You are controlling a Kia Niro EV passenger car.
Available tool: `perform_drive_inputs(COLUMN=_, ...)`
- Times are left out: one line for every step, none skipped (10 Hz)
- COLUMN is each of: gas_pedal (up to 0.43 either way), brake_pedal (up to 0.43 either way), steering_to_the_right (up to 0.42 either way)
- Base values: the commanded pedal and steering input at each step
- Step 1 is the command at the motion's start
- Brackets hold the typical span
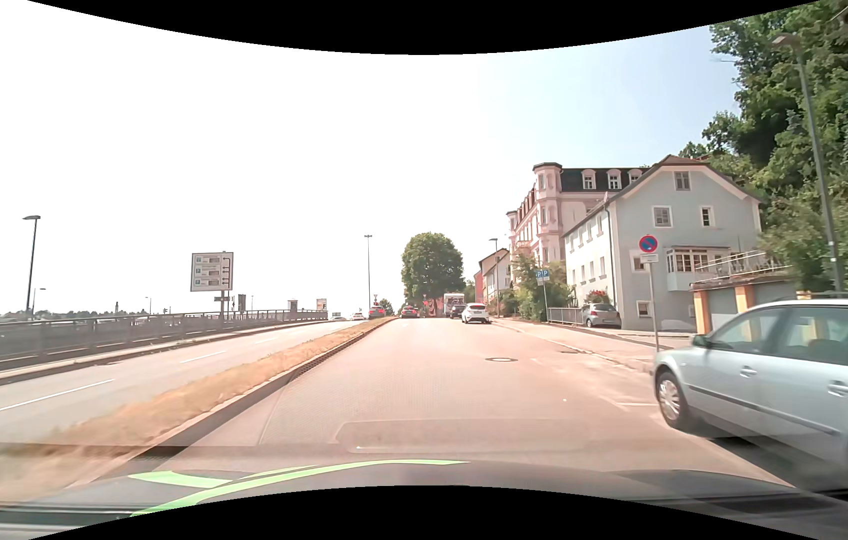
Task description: Follow the waypoints while adhering to traffic rules and regulations
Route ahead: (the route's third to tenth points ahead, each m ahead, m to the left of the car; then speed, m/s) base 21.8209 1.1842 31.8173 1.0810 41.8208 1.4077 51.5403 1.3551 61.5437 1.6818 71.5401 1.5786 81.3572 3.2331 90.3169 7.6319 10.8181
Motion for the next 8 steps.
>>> perform_drive_inputs(gas_pedal=0.000, brake_pedal=0.073, steering_to_the_right=-0.007)
perform_drive_inputs(gas_pedal=0.000, brake_pedal=0.067, steering_to_the_right=-0.007)
perform_drive_inputs(gas_pedal=0.000, brake_pedal=0.061, steering_to_the_right=-0.007)
perform_drive_inputs(gas_pedal=0.000, brake_pedal=0.055, steering_to_the_right=-0.007)
perform_drive_inputs(gas_pedal=0.000, brake_pedal=0.049, steering_to_the_right=-0.007)
perform_drive_inputs(gas_pedal=0.000, brake_pedal=0.049, steering_to_the_right=-0.007)
perform_drive_inputs(gas_pedal=0.000, brake_pedal=0.043, steering_to_the_right=-0.007)
perform_drive_inputs(gas_pedal=0.000, brake_pedal=0.043, steering_to_the_right=-0.007)
